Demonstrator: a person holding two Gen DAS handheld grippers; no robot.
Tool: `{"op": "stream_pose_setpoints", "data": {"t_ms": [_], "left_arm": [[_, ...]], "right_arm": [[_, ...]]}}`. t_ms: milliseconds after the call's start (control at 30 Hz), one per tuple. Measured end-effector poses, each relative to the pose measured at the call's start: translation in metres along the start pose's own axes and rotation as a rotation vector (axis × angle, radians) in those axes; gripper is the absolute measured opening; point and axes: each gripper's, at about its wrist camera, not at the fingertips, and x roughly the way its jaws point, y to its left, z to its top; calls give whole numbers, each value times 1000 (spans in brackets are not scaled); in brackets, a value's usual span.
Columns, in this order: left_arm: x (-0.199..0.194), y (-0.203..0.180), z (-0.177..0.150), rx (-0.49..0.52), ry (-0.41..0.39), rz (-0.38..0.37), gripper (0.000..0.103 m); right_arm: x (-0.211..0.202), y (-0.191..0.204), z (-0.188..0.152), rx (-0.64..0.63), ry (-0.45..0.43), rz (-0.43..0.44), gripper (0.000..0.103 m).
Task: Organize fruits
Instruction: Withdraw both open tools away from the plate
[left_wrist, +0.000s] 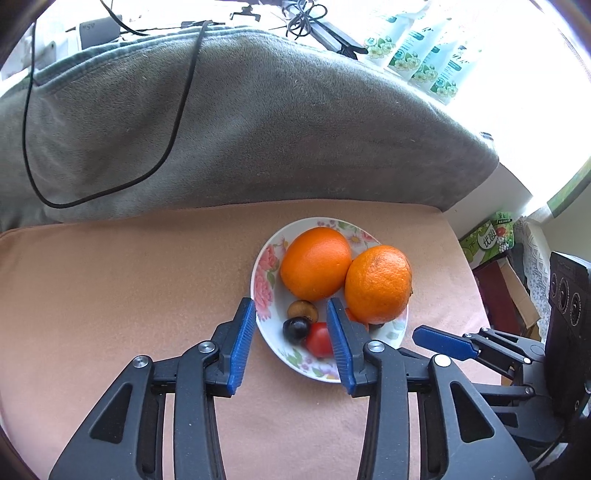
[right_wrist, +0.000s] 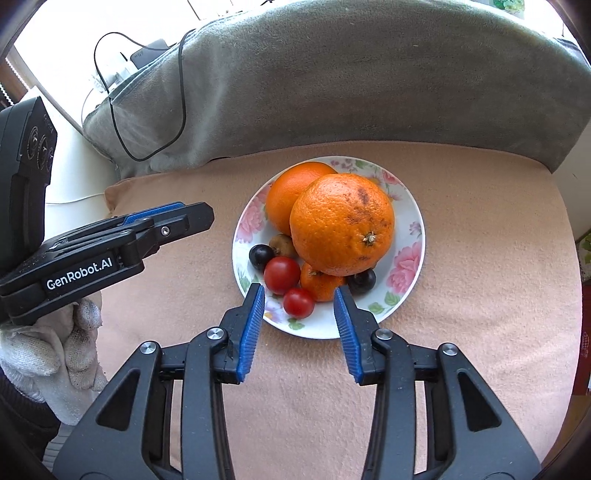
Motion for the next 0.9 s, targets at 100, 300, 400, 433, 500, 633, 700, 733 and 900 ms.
{"op": "stream_pose_setpoints", "data": {"t_ms": [100,300,400,433,500,633,700,733,900], "left_arm": [[-14,-6,-6,2,-14,4,57],[-34,-18,-21,-1,-11,14,69],[-39,-23,-29,-8,12,17,70],[-40,-25,-32,-8,15,22,70],[-43,-27,-37,-14,22,29,70],[-56,-30,-44,-20,-2,54,70],[-61,-32,-46,-17,-17,68,70],[-65,-33,-47,-20,-25,77,70],[-82,-38,-49,-7,-71,128,70]], "right_arm": [[-12,-2,-5,4,-12,-12,41],[-33,-6,-14,3,-36,-44,53],[-39,-7,-20,8,-51,-51,68],[-41,-7,-22,7,-50,-55,68],[-44,-7,-26,9,-50,-63,68],[-53,-8,-34,19,-74,-70,68],[-58,-7,-36,23,-87,-77,68],[-60,-7,-37,26,-96,-84,68],[-80,-3,-37,22,-158,-100,69]]}}
